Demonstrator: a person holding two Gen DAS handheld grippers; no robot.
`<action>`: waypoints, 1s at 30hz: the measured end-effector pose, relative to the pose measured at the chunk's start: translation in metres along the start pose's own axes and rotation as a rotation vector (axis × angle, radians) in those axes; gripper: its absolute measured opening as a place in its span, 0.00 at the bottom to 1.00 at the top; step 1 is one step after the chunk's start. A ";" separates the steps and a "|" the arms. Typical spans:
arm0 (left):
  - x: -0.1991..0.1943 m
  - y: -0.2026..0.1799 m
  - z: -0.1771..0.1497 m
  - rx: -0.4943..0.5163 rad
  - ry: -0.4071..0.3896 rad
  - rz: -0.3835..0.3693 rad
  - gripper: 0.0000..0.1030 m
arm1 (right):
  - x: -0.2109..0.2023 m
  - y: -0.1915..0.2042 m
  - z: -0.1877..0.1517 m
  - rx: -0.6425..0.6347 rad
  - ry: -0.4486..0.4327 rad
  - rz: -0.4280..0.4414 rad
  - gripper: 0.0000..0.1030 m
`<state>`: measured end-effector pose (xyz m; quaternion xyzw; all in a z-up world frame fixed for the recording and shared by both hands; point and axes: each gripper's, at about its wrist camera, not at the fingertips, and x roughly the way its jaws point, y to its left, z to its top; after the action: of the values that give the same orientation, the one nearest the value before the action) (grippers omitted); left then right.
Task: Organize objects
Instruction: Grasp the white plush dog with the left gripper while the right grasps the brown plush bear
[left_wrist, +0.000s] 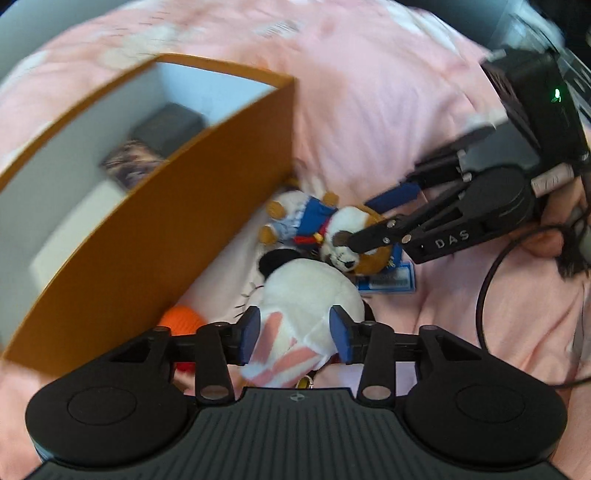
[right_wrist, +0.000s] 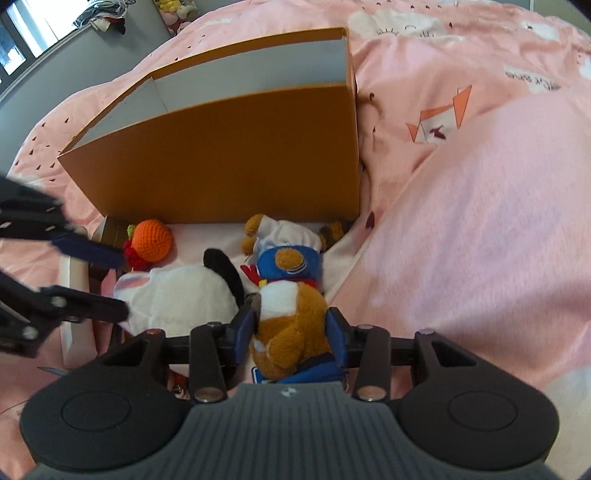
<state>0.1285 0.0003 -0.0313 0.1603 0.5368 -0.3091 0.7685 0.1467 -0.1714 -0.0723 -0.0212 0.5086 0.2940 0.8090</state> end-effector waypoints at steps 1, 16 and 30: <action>0.005 0.004 0.005 0.017 0.023 -0.035 0.48 | 0.001 -0.002 -0.001 0.008 0.002 0.007 0.44; 0.077 0.035 0.038 -0.088 0.287 -0.212 0.81 | 0.014 -0.023 -0.004 0.101 0.024 0.096 0.51; 0.061 0.013 0.010 -0.231 0.210 -0.165 0.76 | 0.012 -0.024 -0.002 0.099 0.031 0.117 0.48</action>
<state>0.1586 -0.0140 -0.0853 0.0577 0.6574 -0.2892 0.6934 0.1605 -0.1867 -0.0899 0.0443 0.5355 0.3150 0.7824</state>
